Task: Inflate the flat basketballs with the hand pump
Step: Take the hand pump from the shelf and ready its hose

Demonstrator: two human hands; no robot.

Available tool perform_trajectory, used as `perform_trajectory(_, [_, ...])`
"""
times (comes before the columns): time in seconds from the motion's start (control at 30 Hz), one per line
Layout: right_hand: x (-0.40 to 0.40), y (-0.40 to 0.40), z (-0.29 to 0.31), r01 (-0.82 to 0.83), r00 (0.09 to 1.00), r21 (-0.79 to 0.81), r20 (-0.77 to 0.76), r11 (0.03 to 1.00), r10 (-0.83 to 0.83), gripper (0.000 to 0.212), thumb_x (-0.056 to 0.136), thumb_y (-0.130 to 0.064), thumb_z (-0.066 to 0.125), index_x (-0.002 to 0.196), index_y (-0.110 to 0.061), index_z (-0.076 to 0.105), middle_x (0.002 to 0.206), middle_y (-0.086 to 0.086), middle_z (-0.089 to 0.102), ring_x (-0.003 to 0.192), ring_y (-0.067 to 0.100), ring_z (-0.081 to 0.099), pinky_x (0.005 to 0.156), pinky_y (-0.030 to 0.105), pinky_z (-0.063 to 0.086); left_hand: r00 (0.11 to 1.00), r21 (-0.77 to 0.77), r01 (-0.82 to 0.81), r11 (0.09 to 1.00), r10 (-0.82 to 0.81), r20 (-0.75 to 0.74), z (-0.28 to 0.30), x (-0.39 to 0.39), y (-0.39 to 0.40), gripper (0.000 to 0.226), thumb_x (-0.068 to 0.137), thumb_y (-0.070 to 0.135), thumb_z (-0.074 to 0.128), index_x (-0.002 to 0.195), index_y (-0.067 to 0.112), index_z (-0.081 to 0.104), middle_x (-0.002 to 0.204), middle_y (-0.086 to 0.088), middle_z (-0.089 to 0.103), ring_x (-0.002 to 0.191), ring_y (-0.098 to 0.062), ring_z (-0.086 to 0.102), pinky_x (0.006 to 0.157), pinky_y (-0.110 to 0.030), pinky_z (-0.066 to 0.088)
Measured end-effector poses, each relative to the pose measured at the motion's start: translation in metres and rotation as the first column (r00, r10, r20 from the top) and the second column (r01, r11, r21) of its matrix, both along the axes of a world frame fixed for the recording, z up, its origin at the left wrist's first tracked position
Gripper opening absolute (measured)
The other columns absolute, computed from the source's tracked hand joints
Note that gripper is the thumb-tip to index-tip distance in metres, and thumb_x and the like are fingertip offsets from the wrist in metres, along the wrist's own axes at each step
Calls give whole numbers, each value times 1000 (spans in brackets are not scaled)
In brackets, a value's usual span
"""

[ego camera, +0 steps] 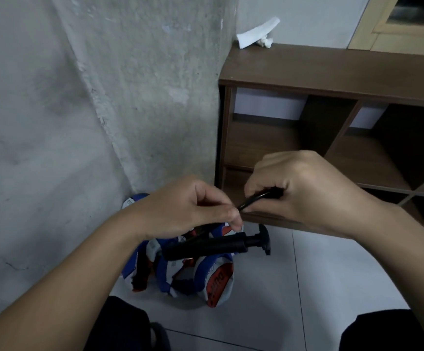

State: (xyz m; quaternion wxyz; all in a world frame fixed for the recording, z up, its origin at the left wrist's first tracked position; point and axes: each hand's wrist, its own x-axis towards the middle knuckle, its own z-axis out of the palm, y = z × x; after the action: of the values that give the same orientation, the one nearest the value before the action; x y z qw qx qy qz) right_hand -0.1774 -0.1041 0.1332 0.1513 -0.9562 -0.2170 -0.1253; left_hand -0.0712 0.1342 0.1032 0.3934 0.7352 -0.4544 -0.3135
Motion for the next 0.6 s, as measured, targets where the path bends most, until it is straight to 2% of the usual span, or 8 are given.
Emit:
perform_trajectory(0.07, [5, 1, -9, 40, 998, -5, 52, 999, -39, 34, 87, -47, 86, 114, -30, 75, 99, -18, 65, 94, 7, 62, 74, 40, 56, 1000, 16, -28, 999, 28, 5, -4, 0, 4, 21, 108, 28, 65, 108, 20, 84, 107, 9, 82, 111, -7, 74, 111, -42, 53])
perform_trajectory(0.13, [9, -2, -20, 152, 986, 168, 37, 974, -160, 68, 80, -50, 91, 140, -31, 64, 119, -15, 65, 109, 8, 63, 88, 37, 57, 994, 31, -110, 993, 110, -12, -8, 2, 10, 19, 106, 32, 68, 104, 22, 84, 102, 6, 82, 107, -8, 75, 109, -50, 54])
perform_trajectory(0.2, [13, -5, -38, 332, 943, 455, -162, 826, -290, 90, 75, -43, 95, 153, -35, 51, 127, -14, 65, 110, 10, 68, 92, 31, 59, 976, 2, -210, 978, 210, -55, -14, 5, 18, 17, 103, 32, 72, 99, 19, 84, 97, 3, 82, 101, -11, 76, 108, -47, 53])
perform_trajectory(0.27, [18, -12, -65, 490, 868, 568, -384, 661, -313, 88, 77, -37, 94, 153, -35, 49, 121, -10, 71, 103, 11, 72, 91, 29, 60, 944, -32, -324, 946, 321, -73, -23, 11, 26, 16, 99, 30, 76, 94, 17, 83, 93, 1, 82, 95, -11, 77, 101, -32, 54])
perform_trajectory(0.33, [27, -17, -99, 584, 779, 488, -560, 649, -281, 72, 82, -41, 90, 145, -32, 57, 114, -9, 74, 102, 7, 73, 93, 28, 59, 907, -41, -417, 908, 412, -83, -30, 16, 34, 15, 96, 27, 80, 93, 13, 81, 88, -3, 81, 85, -8, 76, 82, -15, 53])
perform_trajectory(0.4, [39, -14, -139, 615, 656, 285, -702, 735, -277, 57, 85, -48, 87, 134, -28, 66, 114, -11, 73, 102, 6, 71, 91, 27, 58, 869, -23, -493, 870, 491, -64, -34, 22, 42, 15, 94, 27, 82, 94, 13, 80, 86, -5, 81, 75, -7, 72, 68, -8, 49])
perform_trajectory(0.47, [50, -5, -188, 534, 584, 50, -744, 844, -325, 48, 87, -54, 84, 125, -28, 69, 117, -10, 71, 101, 9, 69, 90, 32, 59, 845, 2, -533, 846, 533, -49, -38, 30, 49, 16, 95, 30, 81, 98, 14, 78, 85, -5, 80, 67, -5, 68, 62, -11, 49])
perform_trajectory(0.6, [62, 18, -291, 275, 634, -142, -716, 951, -291, 38, 87, -47, 82, 107, -19, 65, 110, -1, 66, 97, 22, 64, 87, 42, 57, 819, -25, -563, 826, 553, -155, -38, 44, 57, 11, 104, 20, 67, 106, 11, 73, 66, -5, 60, 60, -13, 55, 67, -30, 45])
